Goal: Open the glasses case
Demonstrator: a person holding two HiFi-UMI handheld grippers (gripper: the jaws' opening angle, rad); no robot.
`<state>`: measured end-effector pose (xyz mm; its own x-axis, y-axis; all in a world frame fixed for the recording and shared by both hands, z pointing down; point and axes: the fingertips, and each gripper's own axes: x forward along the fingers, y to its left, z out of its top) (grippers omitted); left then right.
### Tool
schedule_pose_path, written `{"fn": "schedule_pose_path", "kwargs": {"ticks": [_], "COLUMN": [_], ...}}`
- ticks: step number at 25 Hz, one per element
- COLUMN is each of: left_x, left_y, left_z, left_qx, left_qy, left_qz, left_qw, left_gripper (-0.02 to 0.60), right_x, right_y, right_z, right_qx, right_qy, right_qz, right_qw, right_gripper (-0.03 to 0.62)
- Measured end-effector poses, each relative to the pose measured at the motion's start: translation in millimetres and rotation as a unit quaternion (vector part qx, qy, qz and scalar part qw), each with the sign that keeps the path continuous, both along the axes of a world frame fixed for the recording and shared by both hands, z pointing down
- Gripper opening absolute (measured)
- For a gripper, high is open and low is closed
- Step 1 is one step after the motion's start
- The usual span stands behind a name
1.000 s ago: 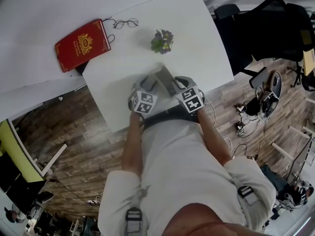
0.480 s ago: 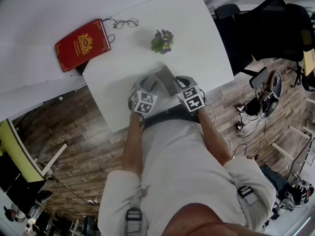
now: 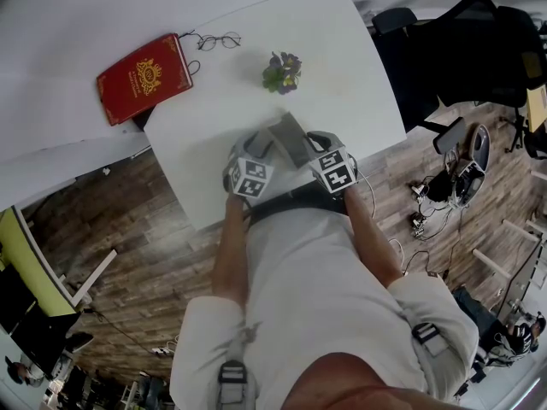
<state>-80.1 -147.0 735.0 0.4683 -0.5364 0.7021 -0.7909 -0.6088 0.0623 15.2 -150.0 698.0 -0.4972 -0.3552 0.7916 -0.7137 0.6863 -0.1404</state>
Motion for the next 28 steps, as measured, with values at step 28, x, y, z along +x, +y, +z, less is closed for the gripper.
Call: {"fn": "schedule_pose_path", "kwargs": {"ticks": [28], "left_x": [1], "left_y": [0], "left_z": [2], "left_qx": [-0.002], "left_qy": [-0.003], "left_qz": [-0.003], "left_qw": [1.0], "left_gripper": [0.199], "right_x": [20], "right_y": [-9], "right_z": [9], "right_qx": [0.017], "right_qy": [0.017], "right_qz": [0.034], "right_qw": [0.999], "right_gripper": [0.043]}}
